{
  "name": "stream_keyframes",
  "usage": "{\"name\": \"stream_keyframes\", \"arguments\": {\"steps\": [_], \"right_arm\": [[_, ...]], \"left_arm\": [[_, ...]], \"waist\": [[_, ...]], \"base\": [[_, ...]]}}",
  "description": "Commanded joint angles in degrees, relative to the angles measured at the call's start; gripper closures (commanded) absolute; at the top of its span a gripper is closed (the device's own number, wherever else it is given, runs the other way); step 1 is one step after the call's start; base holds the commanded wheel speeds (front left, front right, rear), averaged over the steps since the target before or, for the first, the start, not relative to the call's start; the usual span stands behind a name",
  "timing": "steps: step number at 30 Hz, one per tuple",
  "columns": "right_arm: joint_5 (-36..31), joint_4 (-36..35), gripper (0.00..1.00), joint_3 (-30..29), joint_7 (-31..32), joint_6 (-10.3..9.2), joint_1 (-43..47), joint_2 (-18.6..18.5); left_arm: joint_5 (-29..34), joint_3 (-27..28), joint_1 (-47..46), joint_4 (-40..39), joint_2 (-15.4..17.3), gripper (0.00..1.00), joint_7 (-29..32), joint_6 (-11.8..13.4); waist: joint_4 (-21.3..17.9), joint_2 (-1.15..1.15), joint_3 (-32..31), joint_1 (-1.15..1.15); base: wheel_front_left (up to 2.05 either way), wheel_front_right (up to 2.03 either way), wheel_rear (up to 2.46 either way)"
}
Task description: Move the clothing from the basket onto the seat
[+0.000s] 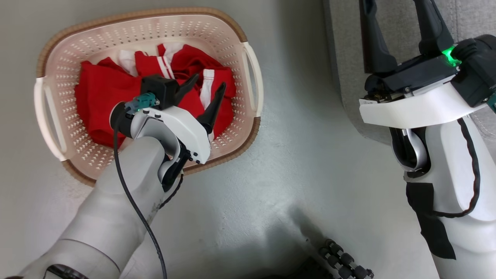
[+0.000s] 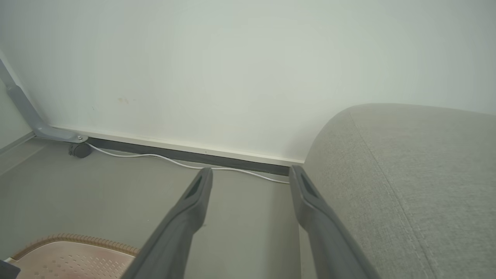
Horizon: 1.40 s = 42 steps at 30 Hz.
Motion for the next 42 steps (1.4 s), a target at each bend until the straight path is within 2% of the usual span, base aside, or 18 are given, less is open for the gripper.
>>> {"name": "stream_keyframes", "arguments": {"steps": [1, 12, 19, 28, 36, 37, 38, 42], "right_arm": [[0.78, -1.92, 0.0, 0.99, -0.57, 0.41, 0.34, 0.43], [4.6, -3.54, 0.0, 3.0, -0.57, 0.41, -0.16, 0.56], [6.19, -4.25, 0.0, 3.03, -0.57, 0.41, -0.08, 0.57], [6.91, -4.9, 0.0, 2.6, -0.57, 0.41, 1.13, 0.57], [6.91, -4.99, 0.0, 2.04, -0.57, 0.41, 1.99, 0.57], [6.92, -4.99, 0.0, 1.96, -0.57, 0.41, 1.98, 0.57], [6.97, -4.95, 0.0, 1.91, -0.57, 0.41, 1.94, 0.57], [7.34, -4.63, 0.0, 1.79, -0.57, 0.41, 1.57, 0.57]], "left_arm": [[-1.7, -0.73, -0.9, -0.67, 1.04, 0.0, -0.05, -0.23], [-13.11, -13.67, -4.98, -1.8, 4.82, 0.0, 4.91, -0.23], [-16.44, -17.89, -7.61, 1.91, 6.69, 0.0, 4.57, -0.23], [-17.43, -20.09, -9.98, 8.58, 5.34, 0.0, 3.26, -0.23], [-20.47, -22.84, -10.01, 8.41, 4.43, 0.0, 4.37, -0.23], [-20.81, -22.96, -10.12, 8.45, 4.46, 0.2, 3.8, -0.23], [-21.08, -23.14, -10.2, 8.52, 4.48, 1.0, 3.27, -0.23], [-22.4, -24.04, -10.27, 8.08, 4.82, 1.0, 2.03, -0.23]], "waist": [[-0.85, 0.0, 0.58, 0.0], [-3.59, 0.0, 2.38, 0.0], [-5.21, 0.0, 3.38, 0.0], [-5.64, 0.0, 4.09, 0.0], [-5.29, 0.0, 4.54, 0.0], [-5.27, 0.0, 4.52, 0.0], [-5.27, 0.0, 4.47, 0.0], [-5.38, 0.0, 4.0, 0.0]], "base": [[0.0, 0.0, 0.0], [0.0, 0.0, 0.0], [0.0, 0.0, 0.0], [0.0, 0.0, 0.0], [0.0, 0.0, 0.0], [0.0, 0.0, 0.0], [0.0, 0.0, 0.0], [0.0, 0.0, 0.0]]}}
